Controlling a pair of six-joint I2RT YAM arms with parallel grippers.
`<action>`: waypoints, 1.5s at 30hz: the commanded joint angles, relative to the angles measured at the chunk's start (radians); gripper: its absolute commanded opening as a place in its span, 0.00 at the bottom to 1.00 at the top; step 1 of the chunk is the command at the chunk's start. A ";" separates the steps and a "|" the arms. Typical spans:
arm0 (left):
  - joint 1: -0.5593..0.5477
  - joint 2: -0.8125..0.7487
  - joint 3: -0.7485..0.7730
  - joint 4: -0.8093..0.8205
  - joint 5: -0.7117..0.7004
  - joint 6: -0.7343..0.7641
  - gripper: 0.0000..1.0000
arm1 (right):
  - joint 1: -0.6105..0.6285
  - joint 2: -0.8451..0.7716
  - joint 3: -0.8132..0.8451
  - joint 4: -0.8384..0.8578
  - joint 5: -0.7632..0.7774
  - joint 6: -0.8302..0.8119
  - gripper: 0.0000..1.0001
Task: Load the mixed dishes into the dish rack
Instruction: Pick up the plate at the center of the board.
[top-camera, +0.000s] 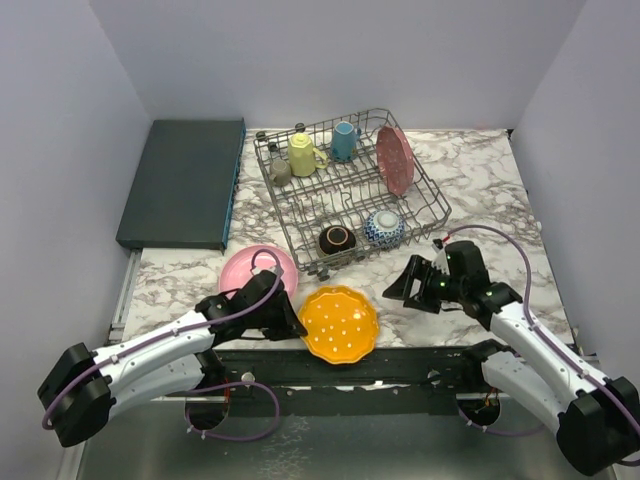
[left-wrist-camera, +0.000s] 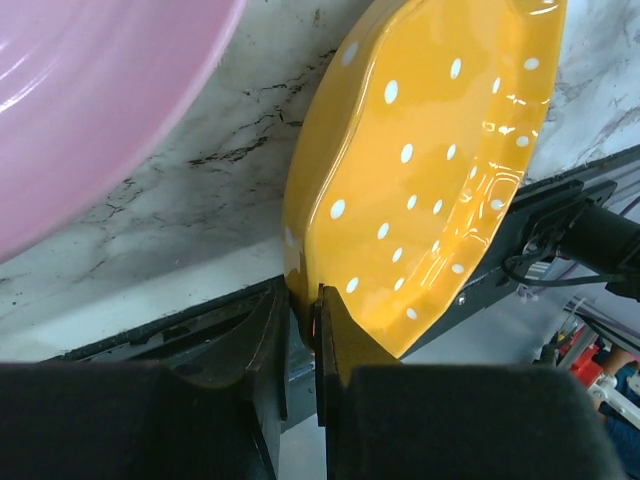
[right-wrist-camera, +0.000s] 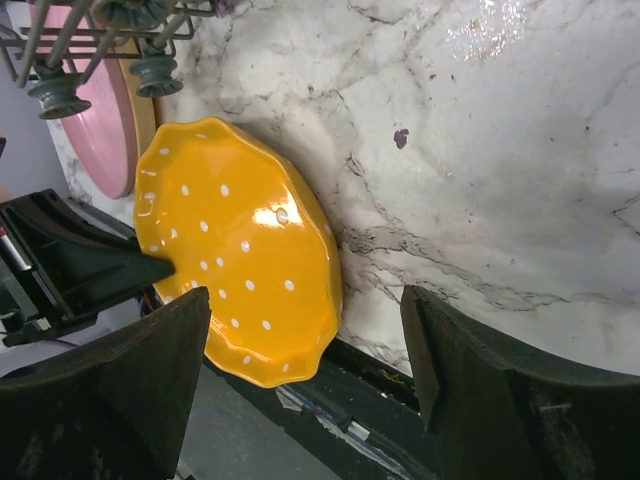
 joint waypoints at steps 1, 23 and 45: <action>-0.004 -0.062 0.059 0.055 0.078 0.003 0.00 | 0.004 0.022 -0.030 0.058 -0.060 0.021 0.83; -0.008 -0.135 0.129 0.015 0.118 -0.001 0.00 | 0.005 0.044 -0.160 0.213 -0.200 0.079 0.82; -0.008 -0.145 0.204 0.015 0.113 0.012 0.00 | 0.005 0.053 -0.259 0.555 -0.426 0.224 0.79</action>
